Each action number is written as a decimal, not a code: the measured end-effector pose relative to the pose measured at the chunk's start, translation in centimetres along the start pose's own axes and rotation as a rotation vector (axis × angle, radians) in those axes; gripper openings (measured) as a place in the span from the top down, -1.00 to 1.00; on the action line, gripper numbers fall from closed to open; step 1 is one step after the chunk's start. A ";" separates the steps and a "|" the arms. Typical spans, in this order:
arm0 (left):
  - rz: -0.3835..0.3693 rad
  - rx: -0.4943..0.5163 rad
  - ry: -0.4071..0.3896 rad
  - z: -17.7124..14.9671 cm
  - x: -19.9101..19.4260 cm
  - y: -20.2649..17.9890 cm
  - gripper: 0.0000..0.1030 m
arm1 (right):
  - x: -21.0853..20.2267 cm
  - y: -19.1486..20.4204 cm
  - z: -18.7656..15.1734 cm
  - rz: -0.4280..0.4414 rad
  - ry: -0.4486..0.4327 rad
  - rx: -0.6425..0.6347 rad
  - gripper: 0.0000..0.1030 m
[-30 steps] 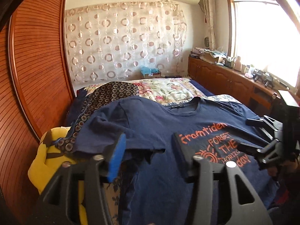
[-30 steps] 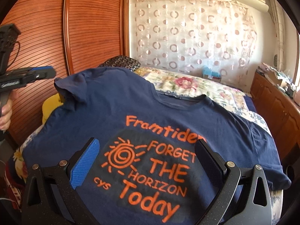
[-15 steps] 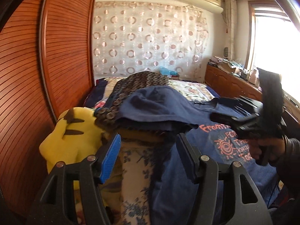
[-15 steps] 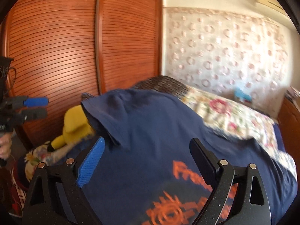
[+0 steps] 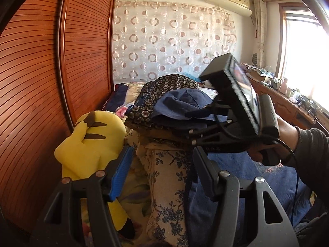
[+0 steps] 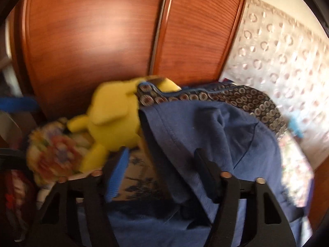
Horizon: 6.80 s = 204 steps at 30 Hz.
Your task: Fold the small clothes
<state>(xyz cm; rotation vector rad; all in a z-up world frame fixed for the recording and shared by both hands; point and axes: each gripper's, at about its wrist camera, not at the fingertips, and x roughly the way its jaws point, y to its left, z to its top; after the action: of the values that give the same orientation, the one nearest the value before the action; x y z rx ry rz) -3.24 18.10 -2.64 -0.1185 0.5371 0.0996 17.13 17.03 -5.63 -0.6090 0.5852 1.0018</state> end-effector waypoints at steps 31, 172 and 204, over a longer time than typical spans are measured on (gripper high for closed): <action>-0.043 0.051 0.015 0.1 2.1 -3.9 -0.18 | -5.3 -16.5 -6.1 -0.150 -0.046 0.548 -0.01; -0.309 0.148 0.136 1.1 7.9 -18.1 -0.67 | -19.1 -19.2 -32.5 -0.263 0.182 0.717 0.58; -0.194 0.176 0.158 6.9 13.6 -15.6 -0.67 | -19.0 -27.4 -32.7 -0.400 0.103 0.704 0.03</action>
<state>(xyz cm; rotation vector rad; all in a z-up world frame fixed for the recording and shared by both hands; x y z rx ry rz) 13.80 4.52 -2.47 -0.0065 0.6867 -0.1472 28.11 -28.21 -9.68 -0.1339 0.8147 0.3433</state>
